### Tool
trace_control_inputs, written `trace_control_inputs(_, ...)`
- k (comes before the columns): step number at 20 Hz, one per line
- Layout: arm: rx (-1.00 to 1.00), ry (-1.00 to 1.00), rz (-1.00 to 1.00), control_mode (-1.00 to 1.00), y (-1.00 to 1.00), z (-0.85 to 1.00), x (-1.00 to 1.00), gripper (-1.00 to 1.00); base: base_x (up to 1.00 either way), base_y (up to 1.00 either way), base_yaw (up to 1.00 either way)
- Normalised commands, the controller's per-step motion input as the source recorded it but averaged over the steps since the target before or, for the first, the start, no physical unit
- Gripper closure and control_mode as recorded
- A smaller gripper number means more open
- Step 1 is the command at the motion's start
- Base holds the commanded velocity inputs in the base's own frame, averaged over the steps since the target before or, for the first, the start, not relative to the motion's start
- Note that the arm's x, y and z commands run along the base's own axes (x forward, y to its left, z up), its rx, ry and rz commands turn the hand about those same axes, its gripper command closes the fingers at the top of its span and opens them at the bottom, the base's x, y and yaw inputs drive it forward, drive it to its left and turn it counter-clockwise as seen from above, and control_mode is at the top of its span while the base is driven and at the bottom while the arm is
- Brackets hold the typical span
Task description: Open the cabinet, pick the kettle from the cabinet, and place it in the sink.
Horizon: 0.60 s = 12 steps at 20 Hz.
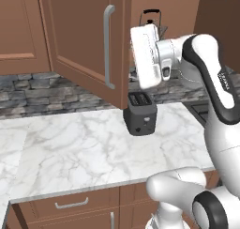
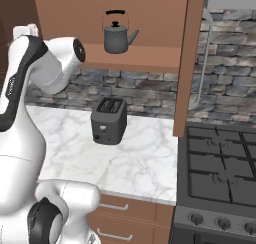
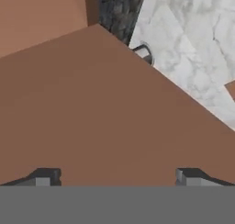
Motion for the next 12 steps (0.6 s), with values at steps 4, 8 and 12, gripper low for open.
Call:
trace_control_inputs(4, 0.01, 0.00, 0.23, -1.00, 0.41, -0.05, 0.30, -1.00, 0.00, 0.00, 0.00)
trace_control_inputs(8, 0.01, 0.00, 0.36, -1.00, 0.46, -0.10, 0.12, -1.00, 0.00, 0.00, 0.00)
trace_control_inputs(12, 0.00, 0.01, 0.36, -1.00, 0.58, -0.13, 0.00, -1.00, 0.00, 0.00, 0.00)
